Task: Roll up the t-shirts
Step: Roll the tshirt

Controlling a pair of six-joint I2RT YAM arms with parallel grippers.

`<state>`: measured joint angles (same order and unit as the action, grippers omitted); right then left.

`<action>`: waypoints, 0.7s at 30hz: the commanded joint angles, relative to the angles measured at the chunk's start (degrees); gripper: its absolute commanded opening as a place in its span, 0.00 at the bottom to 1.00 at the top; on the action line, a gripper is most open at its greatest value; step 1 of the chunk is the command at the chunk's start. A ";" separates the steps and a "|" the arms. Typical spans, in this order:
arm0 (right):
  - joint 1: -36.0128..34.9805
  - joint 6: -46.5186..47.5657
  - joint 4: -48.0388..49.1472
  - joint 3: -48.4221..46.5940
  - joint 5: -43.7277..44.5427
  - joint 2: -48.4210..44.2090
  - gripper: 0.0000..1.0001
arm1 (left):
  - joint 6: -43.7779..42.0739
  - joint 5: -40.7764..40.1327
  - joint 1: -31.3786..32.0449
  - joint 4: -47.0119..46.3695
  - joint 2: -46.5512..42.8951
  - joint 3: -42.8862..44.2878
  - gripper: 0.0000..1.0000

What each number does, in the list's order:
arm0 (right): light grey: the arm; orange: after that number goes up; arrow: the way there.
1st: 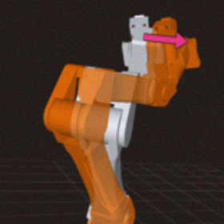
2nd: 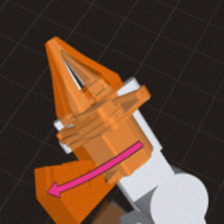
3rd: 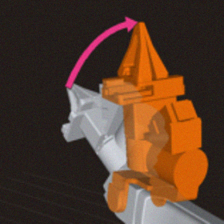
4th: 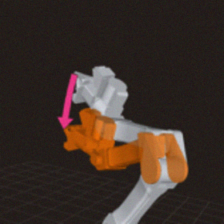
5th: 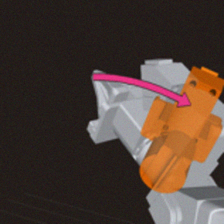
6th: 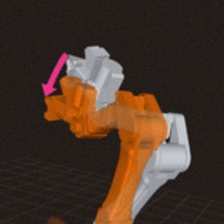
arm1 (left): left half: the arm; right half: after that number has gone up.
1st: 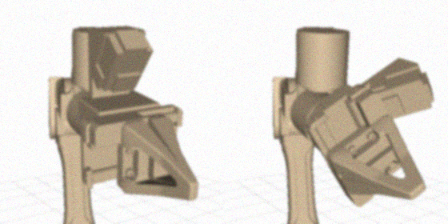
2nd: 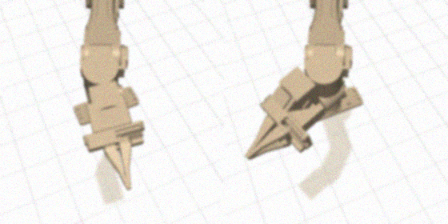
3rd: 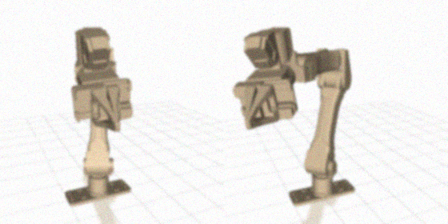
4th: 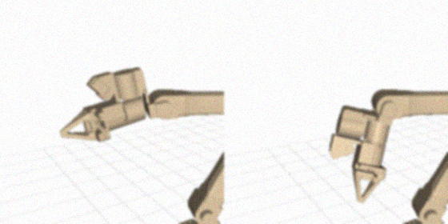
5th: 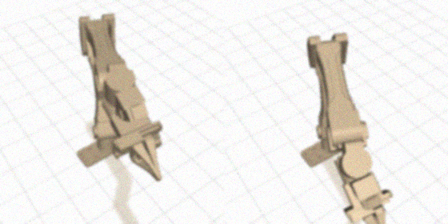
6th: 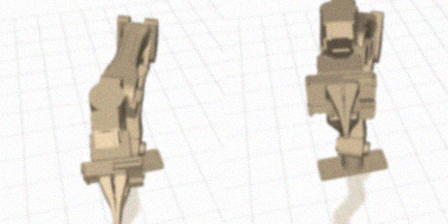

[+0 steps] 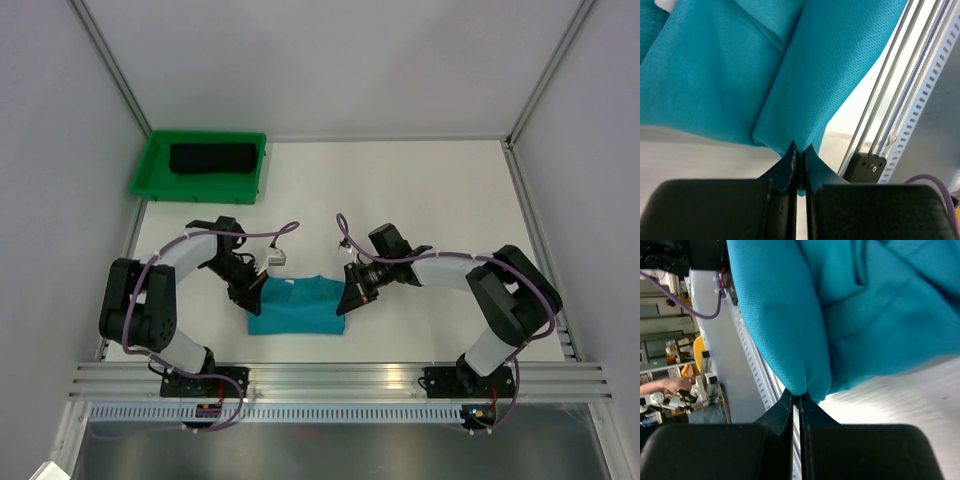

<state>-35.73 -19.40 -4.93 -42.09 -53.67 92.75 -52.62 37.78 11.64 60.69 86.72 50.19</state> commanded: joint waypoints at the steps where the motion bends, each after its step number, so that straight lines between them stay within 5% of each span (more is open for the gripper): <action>1: 2.15 -2.05 1.76 -3.26 1.81 3.48 0.00 | 2.78 0.46 -2.14 -2.14 4.24 2.01 0.06; 11: 4.88 -3.01 6.06 -3.01 6.47 10.26 0.00 | 7.88 -3.15 -2.85 -8.91 8.03 3.86 0.18; 21: 5.05 -2.22 3.09 -4.06 10.07 11.66 0.00 | 12.45 -9.39 -2.76 -15.24 0.83 4.11 0.31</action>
<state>-31.20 -21.91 -0.84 -44.95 -46.41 103.26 -43.00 31.55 9.30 49.17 91.88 52.75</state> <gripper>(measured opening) 0.013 0.308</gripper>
